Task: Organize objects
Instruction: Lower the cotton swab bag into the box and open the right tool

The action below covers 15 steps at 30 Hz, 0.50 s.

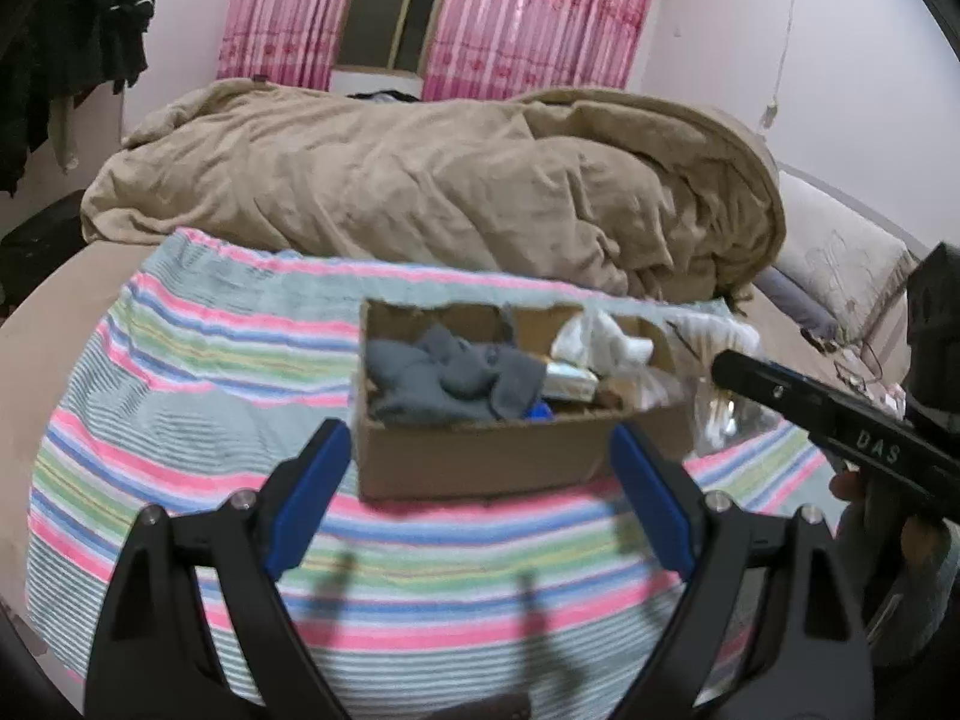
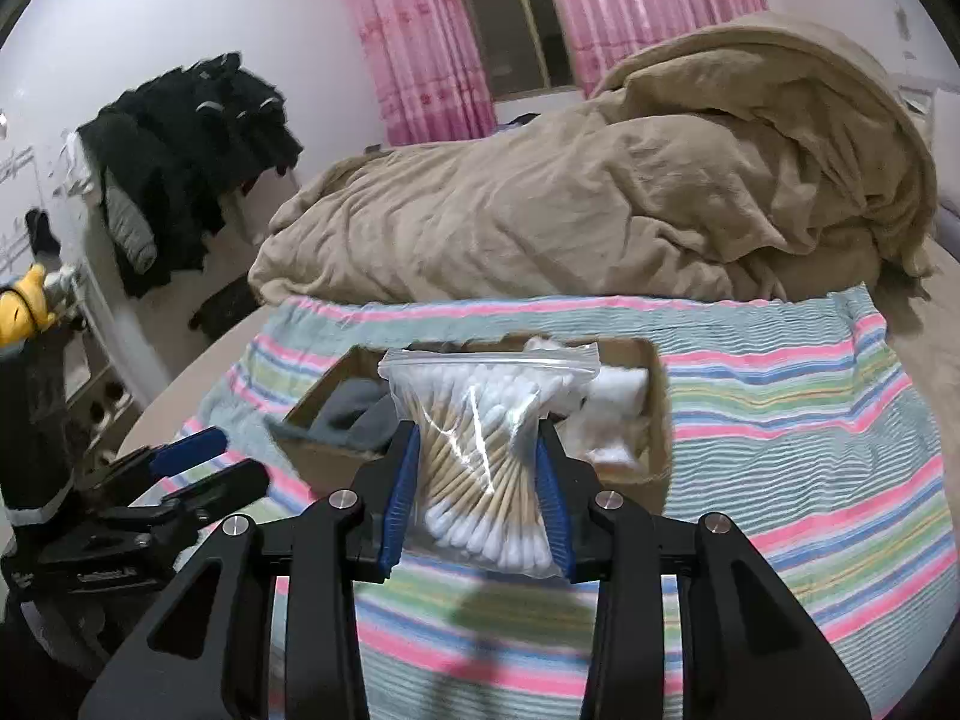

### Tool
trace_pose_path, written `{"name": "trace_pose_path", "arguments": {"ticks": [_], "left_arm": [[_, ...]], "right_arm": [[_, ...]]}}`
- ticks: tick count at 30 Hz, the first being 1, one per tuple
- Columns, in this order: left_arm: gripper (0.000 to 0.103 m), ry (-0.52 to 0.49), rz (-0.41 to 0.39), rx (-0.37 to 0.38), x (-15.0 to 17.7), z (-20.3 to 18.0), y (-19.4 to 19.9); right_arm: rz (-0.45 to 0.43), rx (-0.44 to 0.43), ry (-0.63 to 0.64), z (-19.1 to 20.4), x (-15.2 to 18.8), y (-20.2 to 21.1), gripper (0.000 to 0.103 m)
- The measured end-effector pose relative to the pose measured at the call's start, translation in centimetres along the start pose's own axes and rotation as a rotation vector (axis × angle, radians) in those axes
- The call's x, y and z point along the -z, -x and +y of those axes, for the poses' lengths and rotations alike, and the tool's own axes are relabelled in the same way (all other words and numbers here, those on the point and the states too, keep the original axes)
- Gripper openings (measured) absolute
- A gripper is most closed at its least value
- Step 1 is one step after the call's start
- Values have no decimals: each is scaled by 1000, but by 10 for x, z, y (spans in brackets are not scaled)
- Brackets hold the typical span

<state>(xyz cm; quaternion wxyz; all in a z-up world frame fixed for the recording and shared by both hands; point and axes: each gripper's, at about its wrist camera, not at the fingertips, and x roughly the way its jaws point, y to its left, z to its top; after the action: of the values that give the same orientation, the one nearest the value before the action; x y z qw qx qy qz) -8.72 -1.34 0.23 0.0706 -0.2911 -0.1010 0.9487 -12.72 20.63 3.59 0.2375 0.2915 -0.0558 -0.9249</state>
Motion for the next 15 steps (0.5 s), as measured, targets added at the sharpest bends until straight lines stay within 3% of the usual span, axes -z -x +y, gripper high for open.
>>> {"name": "trace_pose_path", "arguments": {"ticks": [8,15], "left_arm": [[89,23,-4,-13,-11,7,-12],[89,25,27,-39,-8,10,-29]], "right_arm": [[-51,8,-59,-16,-18,-12,40],[-42,-7,-39,-4,-24,-38,40]]}}
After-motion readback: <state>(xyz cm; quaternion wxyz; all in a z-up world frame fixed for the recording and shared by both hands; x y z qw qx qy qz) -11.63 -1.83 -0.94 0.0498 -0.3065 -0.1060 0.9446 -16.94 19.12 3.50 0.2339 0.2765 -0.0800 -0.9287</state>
